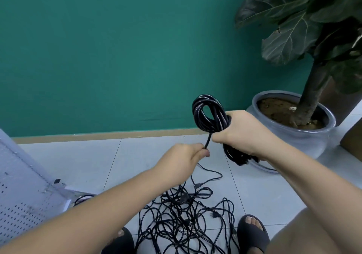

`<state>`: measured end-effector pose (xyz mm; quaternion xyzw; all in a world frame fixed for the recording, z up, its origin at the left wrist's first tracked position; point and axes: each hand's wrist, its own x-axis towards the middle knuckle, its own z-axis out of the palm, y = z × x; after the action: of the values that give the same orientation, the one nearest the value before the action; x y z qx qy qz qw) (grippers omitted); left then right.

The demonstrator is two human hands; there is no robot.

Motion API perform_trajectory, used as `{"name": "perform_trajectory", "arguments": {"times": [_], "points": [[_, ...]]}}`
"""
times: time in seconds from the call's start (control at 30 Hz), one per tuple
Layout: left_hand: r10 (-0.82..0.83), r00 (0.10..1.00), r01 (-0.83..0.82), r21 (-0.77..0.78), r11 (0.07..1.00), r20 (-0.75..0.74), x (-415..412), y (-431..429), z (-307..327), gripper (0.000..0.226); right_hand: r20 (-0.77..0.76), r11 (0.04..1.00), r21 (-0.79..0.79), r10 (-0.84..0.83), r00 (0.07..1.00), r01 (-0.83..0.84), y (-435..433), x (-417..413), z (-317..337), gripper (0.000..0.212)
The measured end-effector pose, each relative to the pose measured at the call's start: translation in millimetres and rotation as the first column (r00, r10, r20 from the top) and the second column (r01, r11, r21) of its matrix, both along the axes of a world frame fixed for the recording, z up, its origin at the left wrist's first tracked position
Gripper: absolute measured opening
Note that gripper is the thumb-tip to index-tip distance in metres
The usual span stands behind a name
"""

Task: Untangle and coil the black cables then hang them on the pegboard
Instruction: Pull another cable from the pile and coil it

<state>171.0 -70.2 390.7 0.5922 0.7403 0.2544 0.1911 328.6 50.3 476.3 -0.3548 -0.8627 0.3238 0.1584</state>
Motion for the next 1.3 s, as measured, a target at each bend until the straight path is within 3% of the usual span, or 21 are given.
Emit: {"name": "perform_trajectory", "arguments": {"times": [0.13,0.4,0.53,0.63,0.67,0.83,1.0,1.07,1.13,1.23,1.3], "points": [[-0.068,0.963,0.062,-0.033,0.998,-0.259,30.5,-9.4,9.6,0.038,0.052,0.991,0.127,-0.049,0.997,0.042,19.5,0.3,-11.0,0.028],[-0.225,0.896,0.264,0.051,0.963,-0.384,25.8,-26.1,45.9,0.026,0.353,0.965,0.12,0.178,0.919,-0.233,26.9,5.9,-39.0,0.045],[-0.172,0.905,0.255,0.174,0.951,-0.388,7.6,-24.6,59.9,0.027,0.434,0.938,0.089,0.266,0.861,-0.335,4.3,0.2,-46.6,0.037],[-0.124,0.956,0.179,0.196,0.964,-0.265,-9.1,-24.4,66.5,0.029,0.468,0.895,0.1,0.344,0.814,-0.436,-19.7,-5.3,-45.8,0.024],[-0.121,0.972,0.159,0.185,0.97,-0.204,-14.8,-24.3,69.2,0.027,0.476,0.879,0.099,0.369,0.798,-0.466,-28.7,-6.1,-43.4,0.029],[-0.116,0.981,0.093,0.147,0.985,0.154,-40.1,-25.2,78.9,0.019,0.306,0.839,0.029,0.51,0.804,-0.544,-55.9,-2.3,-32.4,0.027],[-0.149,0.854,0.083,0.152,0.985,0.499,-55.7,-19.8,65.2,0.012,0.107,0.881,-0.005,0.471,0.876,-0.473,-61.2,2.3,-11.3,0.029],[-0.164,0.859,0.082,0.186,0.979,0.484,-55.3,-15.3,54.0,0.005,0.051,0.913,0.027,0.405,0.913,-0.407,-58.7,2.6,-4.6,0.028],[-0.069,0.899,-0.019,0.195,0.981,0.433,-51.7,-8.0,40.2,0.013,0.025,0.95,0.063,0.306,0.952,-0.307,-50.2,3.0,-1.4,0.026],[0.07,0.969,-0.099,0.109,0.989,0.238,-40.3,6.2,23.0,0.016,-0.003,0.984,0.077,0.159,0.987,-0.158,-35.4,4.7,0.4,0.022],[0.12,0.983,-0.129,0.053,0.99,0.138,-30.3,12.2,14.2,0.031,-0.023,0.994,0.049,0.098,0.995,-0.096,-27.7,4.8,-2.3,0.025]]}}
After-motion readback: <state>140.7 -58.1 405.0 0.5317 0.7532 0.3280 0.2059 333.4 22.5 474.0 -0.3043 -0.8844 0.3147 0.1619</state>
